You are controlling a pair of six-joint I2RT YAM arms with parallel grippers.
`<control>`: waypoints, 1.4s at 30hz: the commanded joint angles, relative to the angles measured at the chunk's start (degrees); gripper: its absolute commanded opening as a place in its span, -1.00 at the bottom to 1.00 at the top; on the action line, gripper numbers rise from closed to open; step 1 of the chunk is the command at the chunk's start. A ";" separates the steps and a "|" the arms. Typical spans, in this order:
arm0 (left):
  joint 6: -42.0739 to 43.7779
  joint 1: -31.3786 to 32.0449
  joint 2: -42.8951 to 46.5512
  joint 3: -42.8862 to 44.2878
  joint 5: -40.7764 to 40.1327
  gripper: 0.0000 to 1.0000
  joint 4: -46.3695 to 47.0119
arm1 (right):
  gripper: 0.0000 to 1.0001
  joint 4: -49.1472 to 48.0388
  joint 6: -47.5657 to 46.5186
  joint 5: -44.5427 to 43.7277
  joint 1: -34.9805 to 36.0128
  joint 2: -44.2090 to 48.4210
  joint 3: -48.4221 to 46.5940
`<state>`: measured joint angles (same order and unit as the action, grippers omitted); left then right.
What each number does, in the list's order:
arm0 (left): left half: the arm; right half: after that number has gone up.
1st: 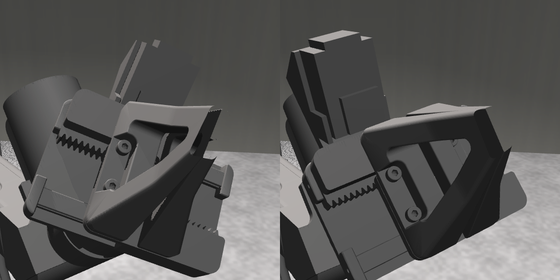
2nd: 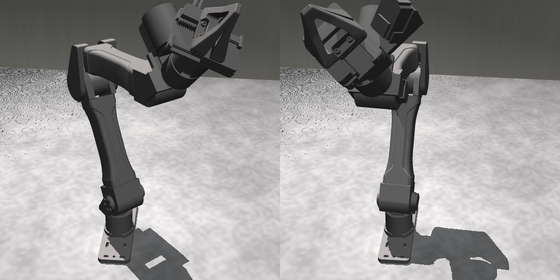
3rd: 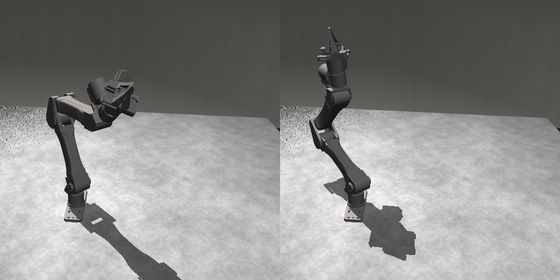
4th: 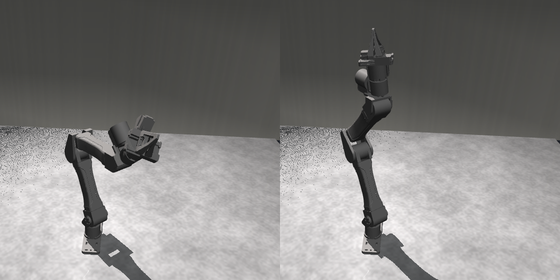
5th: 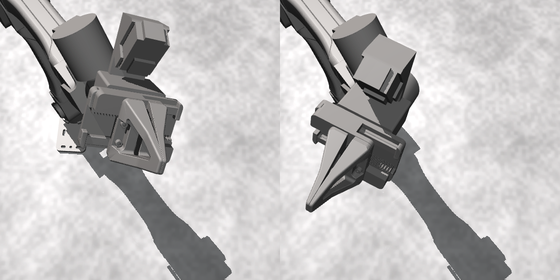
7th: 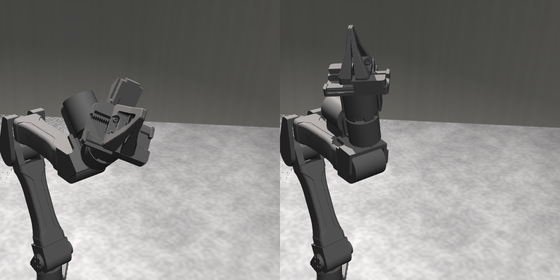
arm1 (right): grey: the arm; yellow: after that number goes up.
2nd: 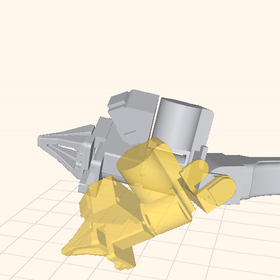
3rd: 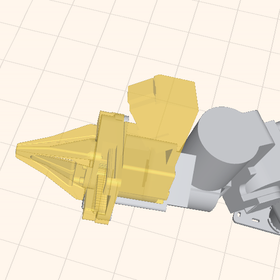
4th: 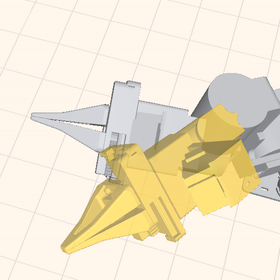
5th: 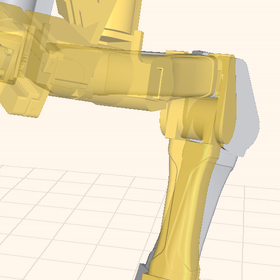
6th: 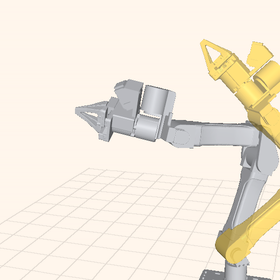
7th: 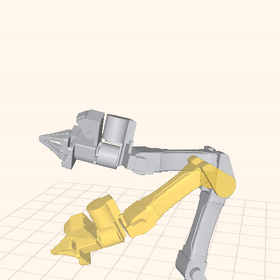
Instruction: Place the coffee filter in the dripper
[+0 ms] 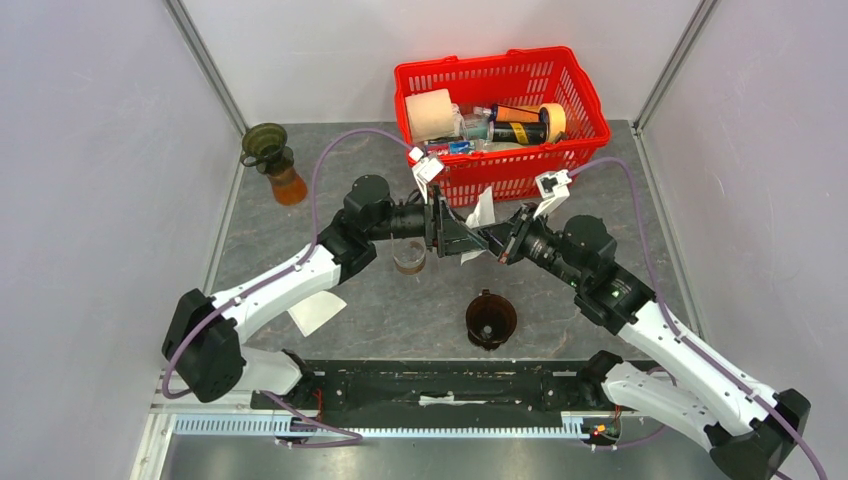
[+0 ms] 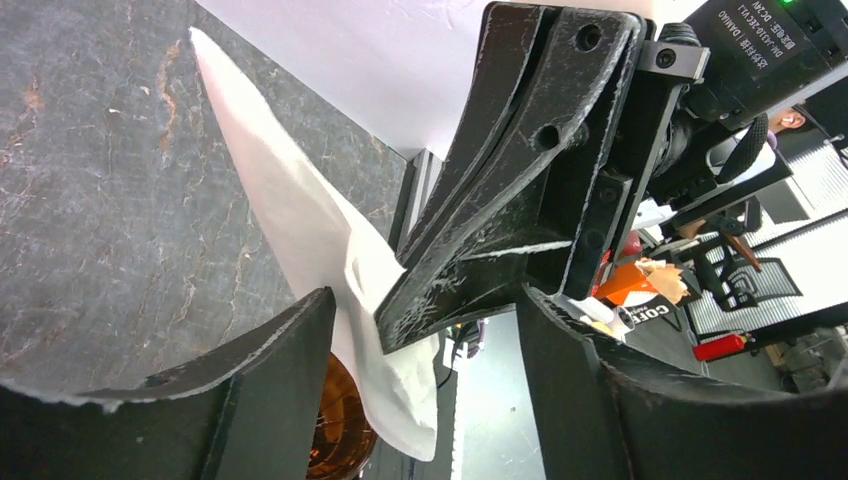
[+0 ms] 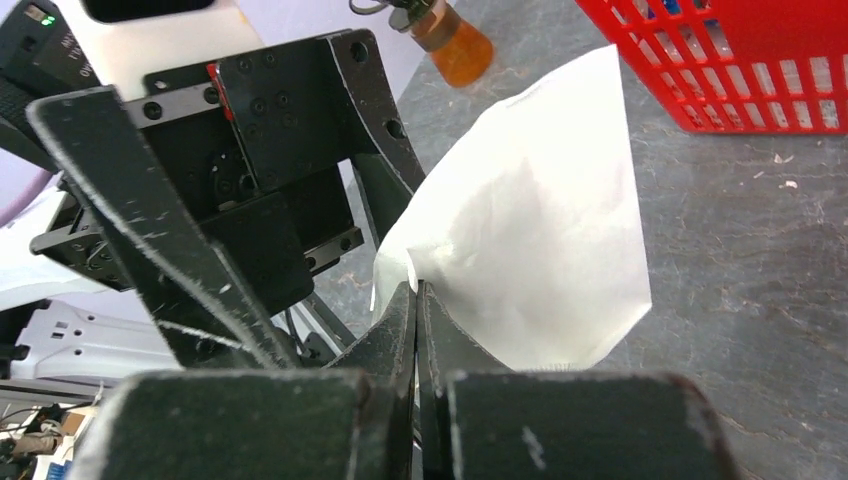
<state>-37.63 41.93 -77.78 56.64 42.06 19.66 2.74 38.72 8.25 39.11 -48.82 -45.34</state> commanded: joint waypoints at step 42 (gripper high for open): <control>12.55 2.62 10.42 -3.40 -26.43 -0.95 -17.86 | -0.26 6.27 6.34 -16.16 0.17 -6.04 -0.17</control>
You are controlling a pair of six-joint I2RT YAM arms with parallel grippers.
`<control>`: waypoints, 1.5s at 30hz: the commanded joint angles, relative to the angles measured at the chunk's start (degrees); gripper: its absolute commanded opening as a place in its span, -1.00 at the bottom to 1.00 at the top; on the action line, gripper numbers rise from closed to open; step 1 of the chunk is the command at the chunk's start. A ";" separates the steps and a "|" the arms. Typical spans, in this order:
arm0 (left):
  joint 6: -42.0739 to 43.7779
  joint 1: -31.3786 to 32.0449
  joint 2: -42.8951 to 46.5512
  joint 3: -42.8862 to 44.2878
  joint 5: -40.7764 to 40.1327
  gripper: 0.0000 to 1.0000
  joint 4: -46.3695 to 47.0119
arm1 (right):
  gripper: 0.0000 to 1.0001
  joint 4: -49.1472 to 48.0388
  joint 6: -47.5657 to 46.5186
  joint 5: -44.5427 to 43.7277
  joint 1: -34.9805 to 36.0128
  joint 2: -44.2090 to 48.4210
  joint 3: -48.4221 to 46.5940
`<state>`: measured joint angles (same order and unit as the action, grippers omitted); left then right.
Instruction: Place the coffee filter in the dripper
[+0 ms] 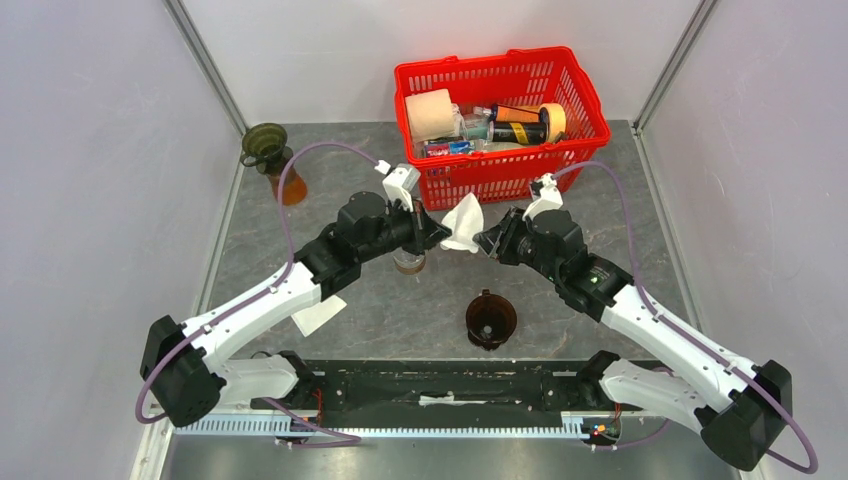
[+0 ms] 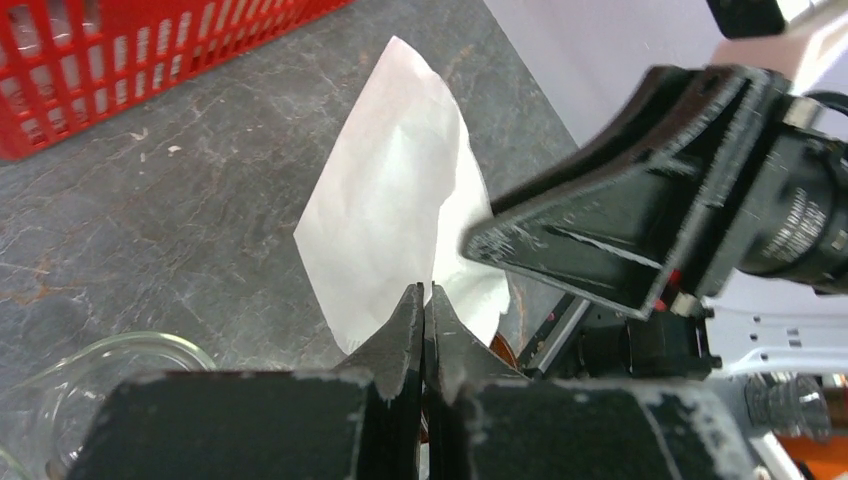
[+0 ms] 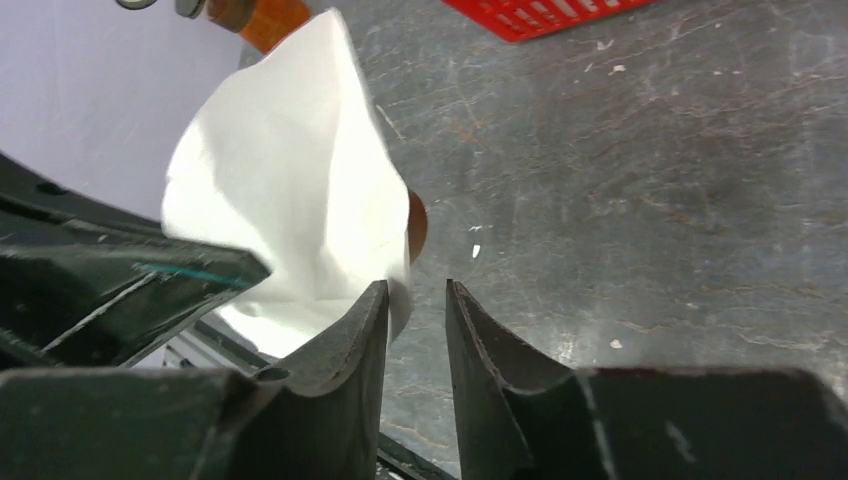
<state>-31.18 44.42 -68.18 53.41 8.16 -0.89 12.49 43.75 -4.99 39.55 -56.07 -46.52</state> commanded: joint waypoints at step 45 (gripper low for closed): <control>10.96 4.79 5.30 -1.53 -7.95 -0.95 4.85 | -1.00 3.25 6.22 -11.54 -0.29 -2.60 0.14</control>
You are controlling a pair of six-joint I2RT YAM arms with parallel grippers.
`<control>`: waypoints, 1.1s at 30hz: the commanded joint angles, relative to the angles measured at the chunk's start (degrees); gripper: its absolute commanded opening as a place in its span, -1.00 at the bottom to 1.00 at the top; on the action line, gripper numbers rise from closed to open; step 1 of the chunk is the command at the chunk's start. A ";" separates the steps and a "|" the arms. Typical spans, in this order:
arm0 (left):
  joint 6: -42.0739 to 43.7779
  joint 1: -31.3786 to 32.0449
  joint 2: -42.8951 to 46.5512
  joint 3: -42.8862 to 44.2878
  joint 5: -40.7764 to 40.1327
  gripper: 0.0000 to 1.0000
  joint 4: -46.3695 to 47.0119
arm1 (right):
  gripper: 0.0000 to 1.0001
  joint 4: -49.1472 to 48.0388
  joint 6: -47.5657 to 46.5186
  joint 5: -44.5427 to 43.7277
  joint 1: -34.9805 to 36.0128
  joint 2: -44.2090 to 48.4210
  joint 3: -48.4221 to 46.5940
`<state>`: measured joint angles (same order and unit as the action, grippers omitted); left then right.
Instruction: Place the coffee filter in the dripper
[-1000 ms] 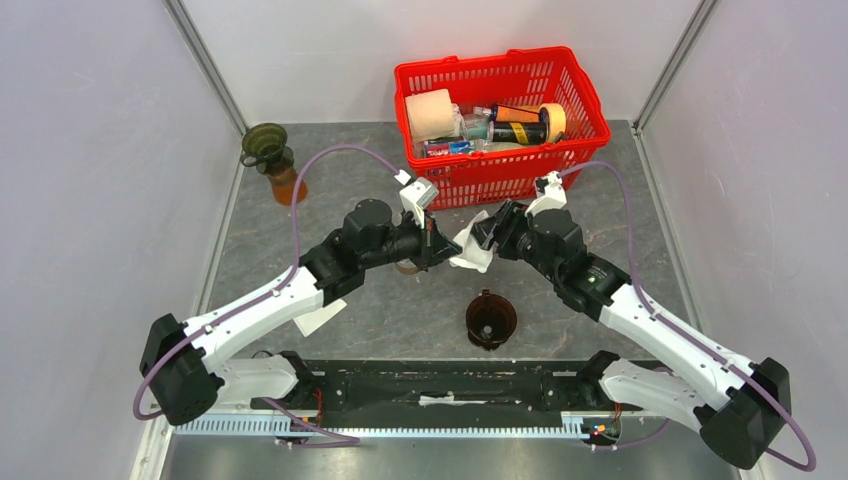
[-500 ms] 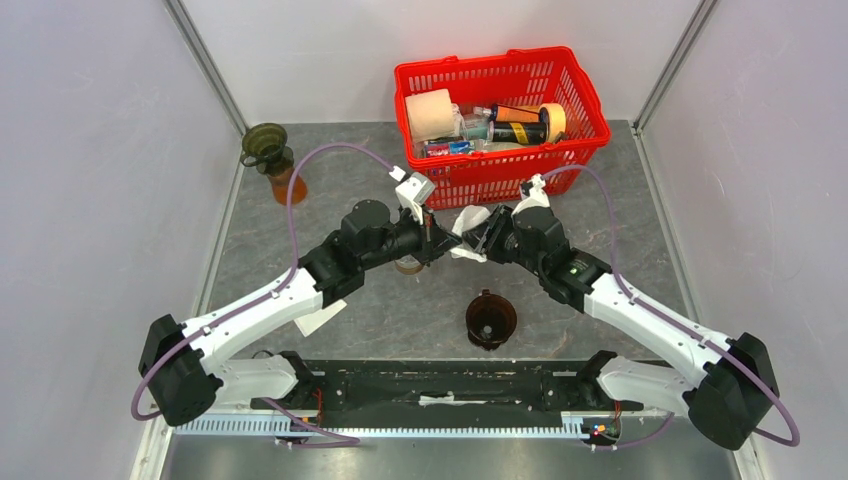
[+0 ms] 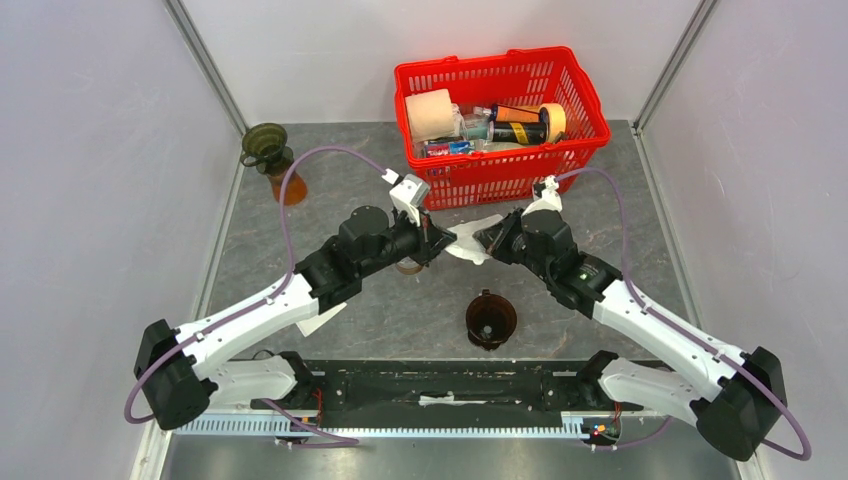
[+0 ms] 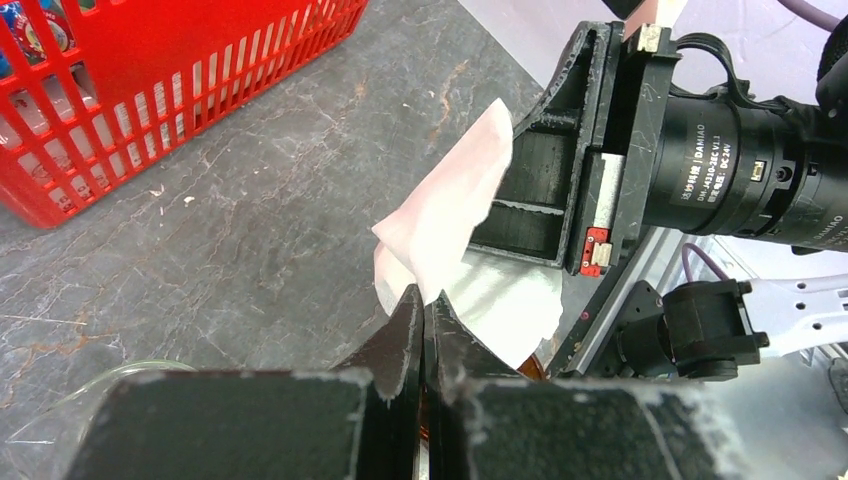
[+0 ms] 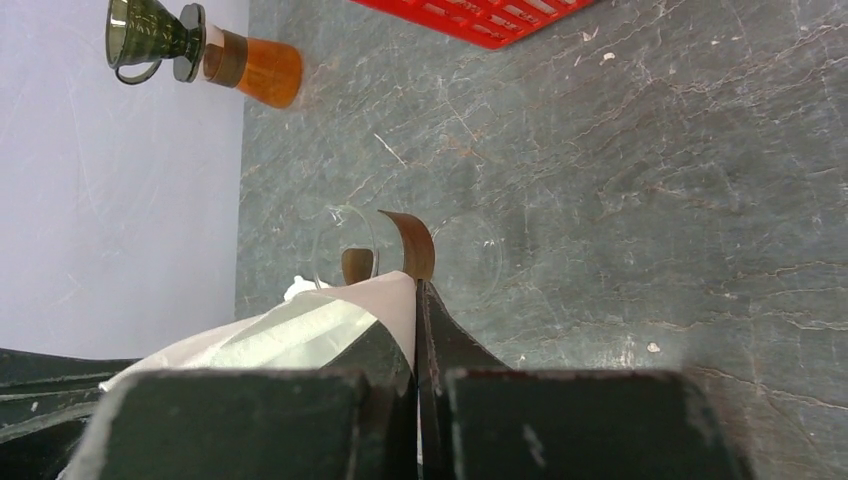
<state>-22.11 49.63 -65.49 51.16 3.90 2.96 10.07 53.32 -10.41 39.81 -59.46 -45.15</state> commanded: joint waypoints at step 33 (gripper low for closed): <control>3.74 0.25 -13.08 13.92 3.92 -0.48 -13.42 | -0.98 14.60 -31.19 7.41 1.72 -3.54 -12.11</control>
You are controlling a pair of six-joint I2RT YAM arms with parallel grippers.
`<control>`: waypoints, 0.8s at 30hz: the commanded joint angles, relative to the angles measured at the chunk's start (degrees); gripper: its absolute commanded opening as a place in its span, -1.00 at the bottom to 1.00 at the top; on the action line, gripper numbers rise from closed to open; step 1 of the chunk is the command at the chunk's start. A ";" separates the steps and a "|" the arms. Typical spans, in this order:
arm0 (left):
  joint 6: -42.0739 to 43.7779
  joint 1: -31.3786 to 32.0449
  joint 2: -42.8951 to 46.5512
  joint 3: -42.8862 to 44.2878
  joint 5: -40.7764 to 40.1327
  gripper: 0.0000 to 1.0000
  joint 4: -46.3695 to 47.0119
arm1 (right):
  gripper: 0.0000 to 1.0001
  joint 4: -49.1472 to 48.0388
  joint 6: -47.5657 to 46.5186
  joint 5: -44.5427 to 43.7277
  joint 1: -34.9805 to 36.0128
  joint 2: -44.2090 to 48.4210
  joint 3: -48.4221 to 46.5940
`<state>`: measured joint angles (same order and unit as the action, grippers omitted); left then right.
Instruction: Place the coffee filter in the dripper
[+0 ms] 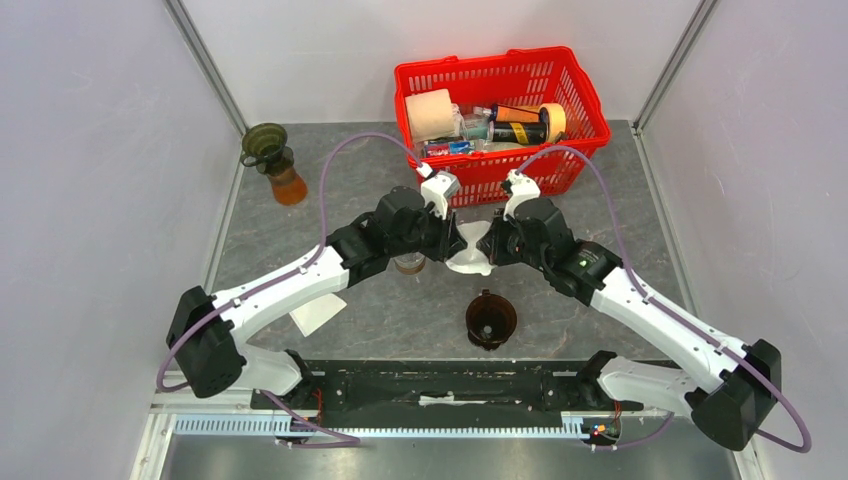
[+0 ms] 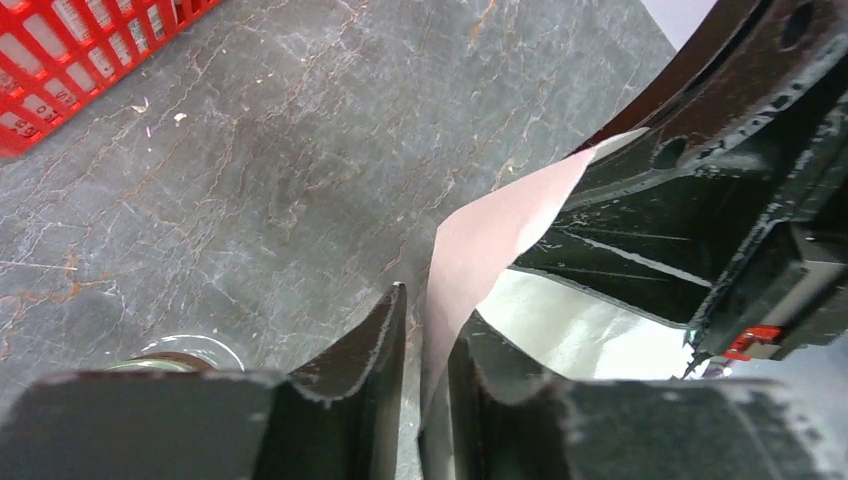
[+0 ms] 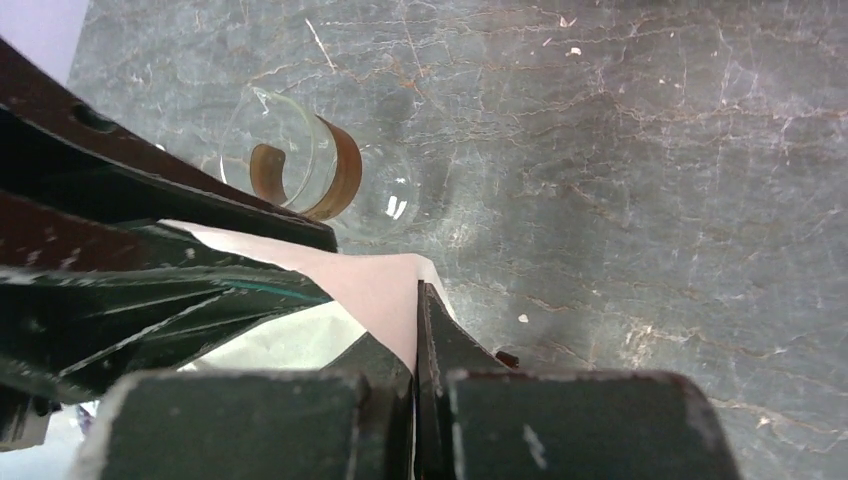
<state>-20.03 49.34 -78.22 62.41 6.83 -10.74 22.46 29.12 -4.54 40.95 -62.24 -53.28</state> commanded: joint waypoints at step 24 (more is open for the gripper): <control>-1.72 9.28 4.09 1.42 -34.29 -0.96 2.06 | 0.45 8.28 7.61 -12.42 4.93 -8.84 -8.42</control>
<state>-20.25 58.35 -77.54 62.76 -20.82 -11.60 30.35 34.06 -14.79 45.30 -72.29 -61.43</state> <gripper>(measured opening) 0.030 0.725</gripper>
